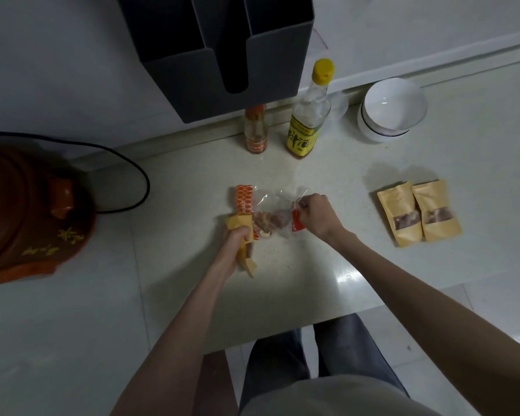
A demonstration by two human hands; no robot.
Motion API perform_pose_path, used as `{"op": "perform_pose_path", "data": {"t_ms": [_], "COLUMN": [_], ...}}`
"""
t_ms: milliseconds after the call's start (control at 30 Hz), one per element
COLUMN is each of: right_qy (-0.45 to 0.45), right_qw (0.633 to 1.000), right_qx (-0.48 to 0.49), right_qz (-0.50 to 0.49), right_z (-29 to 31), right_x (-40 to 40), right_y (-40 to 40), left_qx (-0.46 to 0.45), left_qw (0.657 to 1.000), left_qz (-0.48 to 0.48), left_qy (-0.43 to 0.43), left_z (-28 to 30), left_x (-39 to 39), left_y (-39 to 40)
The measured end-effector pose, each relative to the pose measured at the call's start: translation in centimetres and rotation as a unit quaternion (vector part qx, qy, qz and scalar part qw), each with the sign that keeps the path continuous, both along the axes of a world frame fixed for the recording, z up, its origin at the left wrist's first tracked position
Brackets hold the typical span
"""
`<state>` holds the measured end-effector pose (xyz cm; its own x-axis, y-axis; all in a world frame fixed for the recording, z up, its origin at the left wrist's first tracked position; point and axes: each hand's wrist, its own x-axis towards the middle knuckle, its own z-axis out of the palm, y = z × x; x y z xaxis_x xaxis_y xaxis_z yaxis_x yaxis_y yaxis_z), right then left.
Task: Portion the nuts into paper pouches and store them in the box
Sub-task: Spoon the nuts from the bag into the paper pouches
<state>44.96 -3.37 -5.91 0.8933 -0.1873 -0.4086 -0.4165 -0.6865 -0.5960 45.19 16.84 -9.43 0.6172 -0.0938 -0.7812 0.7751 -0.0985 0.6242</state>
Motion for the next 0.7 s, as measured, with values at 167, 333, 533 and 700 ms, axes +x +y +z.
{"op": "perform_pose_path", "data": {"t_ms": [167,333,533,700], "right_qy": [-0.013,-0.007,0.053,0.083], "right_qw": [0.998,0.987,0.962,0.911], "right_qx": [0.058,0.134,0.202,0.31], "right_qz": [-0.026,-0.089,-0.174,-0.261], "right_z": [-0.7,-1.6,-2.9,-3.8], "right_x": [-0.5,-0.4,-0.1,-0.5], "right_y": [1.5,2.6,3.3,2.9], "left_qx": [-0.033,-0.046,-0.062,-0.052], "left_qw": [0.998,0.996,0.997,0.995], "left_qz": [0.002,0.019,-0.002,0.023], "left_qy": [0.05,0.073,0.052,0.08], "left_z": [-0.6,-1.1,-1.0,-1.1], "left_x": [0.0,0.3,0.6,0.7], "left_y": [0.5,0.8,1.0,1.0]}}
